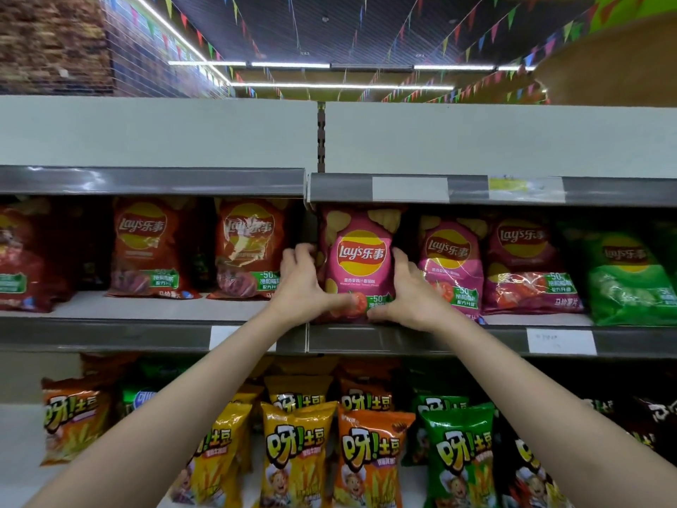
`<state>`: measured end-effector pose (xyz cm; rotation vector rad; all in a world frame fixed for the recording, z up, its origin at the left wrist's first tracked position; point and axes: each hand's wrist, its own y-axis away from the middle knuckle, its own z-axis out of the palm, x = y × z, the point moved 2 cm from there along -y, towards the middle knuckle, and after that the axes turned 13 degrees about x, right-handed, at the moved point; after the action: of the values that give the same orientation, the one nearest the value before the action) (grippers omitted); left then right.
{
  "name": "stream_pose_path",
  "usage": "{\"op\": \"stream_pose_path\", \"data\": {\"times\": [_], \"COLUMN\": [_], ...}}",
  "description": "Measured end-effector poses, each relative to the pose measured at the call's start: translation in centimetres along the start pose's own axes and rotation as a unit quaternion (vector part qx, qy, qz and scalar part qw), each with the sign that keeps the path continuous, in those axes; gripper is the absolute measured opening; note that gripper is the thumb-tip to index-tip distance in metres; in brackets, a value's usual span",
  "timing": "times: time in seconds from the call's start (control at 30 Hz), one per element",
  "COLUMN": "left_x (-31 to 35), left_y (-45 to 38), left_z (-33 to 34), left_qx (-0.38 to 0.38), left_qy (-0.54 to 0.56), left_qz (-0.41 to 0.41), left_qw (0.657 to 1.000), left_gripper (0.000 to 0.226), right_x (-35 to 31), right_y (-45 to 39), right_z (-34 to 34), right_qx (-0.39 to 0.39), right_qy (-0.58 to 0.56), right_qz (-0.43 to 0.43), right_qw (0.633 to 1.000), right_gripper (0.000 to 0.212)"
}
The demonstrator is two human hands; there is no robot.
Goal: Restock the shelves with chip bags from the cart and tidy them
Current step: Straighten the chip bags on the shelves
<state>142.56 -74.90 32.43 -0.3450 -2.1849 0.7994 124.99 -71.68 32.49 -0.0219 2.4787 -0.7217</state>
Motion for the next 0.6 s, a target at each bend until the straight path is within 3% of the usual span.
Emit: {"op": "stream_pose_path", "data": {"times": [0.1,0.23,0.43,0.53,0.6], "left_x": [2.8,7.0,10.6,11.5,11.9], "left_y": [0.6,1.4,2.1,2.2,1.8], "left_z": [-1.3,0.4,5.6,8.0,9.3], "left_qx": [0.148,0.118,-0.01,-0.081,-0.106], "left_qy": [0.055,0.101,0.101,0.066,0.057], "left_qz": [0.101,0.188,0.195,0.123,0.042], "left_qw": [0.982,0.97,0.976,0.987,0.992], "left_gripper": [0.064,0.036,0.039,0.062,0.073], "right_x": [0.6,1.9,5.9,7.9,8.9], "right_y": [0.0,-0.3,-0.4,-0.3,0.1], "right_z": [-1.2,-3.6,-6.8,-8.1,-8.2], "right_qx": [0.038,0.113,0.143,0.105,0.054], "right_qy": [0.006,0.003,0.033,0.058,0.022], "right_qz": [0.005,0.028,0.09,0.137,0.168], "right_qw": [0.999,0.993,0.985,0.983,0.984], "right_gripper": [0.097,0.075,0.067,0.079,0.075]}}
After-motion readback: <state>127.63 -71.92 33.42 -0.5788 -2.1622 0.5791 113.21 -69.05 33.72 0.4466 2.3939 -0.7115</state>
